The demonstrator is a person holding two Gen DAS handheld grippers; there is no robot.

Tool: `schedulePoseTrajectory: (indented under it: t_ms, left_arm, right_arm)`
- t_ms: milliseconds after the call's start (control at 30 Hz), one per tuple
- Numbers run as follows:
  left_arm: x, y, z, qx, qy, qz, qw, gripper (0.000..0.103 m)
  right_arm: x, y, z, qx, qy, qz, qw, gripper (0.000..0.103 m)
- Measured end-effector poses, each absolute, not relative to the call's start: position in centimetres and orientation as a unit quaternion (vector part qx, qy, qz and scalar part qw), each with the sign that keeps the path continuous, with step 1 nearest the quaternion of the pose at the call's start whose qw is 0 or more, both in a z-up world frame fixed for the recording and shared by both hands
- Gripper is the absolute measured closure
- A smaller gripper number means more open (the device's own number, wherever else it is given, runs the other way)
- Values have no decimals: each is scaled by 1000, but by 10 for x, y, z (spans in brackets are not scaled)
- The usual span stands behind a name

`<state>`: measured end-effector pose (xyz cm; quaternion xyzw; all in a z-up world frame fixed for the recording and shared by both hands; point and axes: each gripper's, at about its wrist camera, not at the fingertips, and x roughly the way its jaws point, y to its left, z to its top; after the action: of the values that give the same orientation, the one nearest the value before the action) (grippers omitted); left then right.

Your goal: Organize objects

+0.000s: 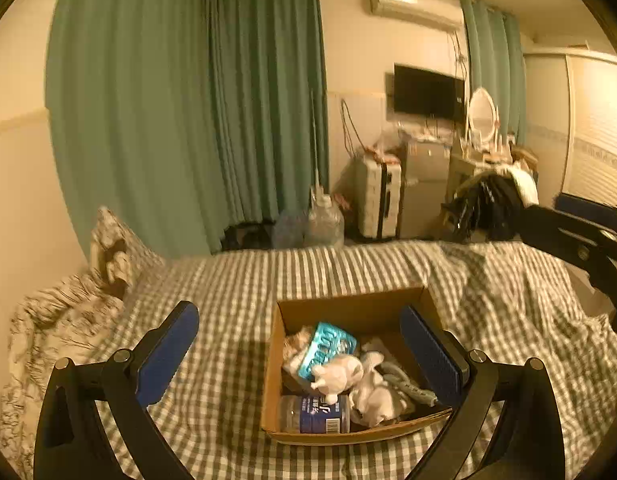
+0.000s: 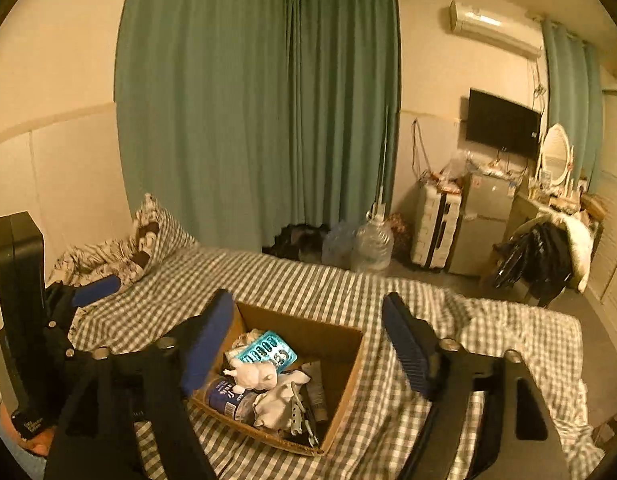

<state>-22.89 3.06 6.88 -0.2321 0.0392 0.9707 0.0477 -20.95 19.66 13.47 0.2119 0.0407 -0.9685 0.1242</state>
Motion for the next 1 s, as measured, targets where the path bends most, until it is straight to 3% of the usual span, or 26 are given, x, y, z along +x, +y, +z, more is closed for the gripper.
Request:
schedulePoseTrajectory:
  t_ms: [267,567,867,1000]
  left_arm:
    - [-167,28,105,-182,37,982,45,0]
    - [-126,19,81,-173,14,985,8,0]
    - [-114,2,16,-195,-28,980,-38,0]
    - [-115,-4,4,-205,-39,977,-35,0]
  right_arm:
    - [-135,214,165,176,32,-979,94,0]
    - [-102,231,132,174,17,-982,65,0]
    - [-119,214,26,206,24,-976,69,0]
    - [-123,208,16,219,34,-973,66,0]
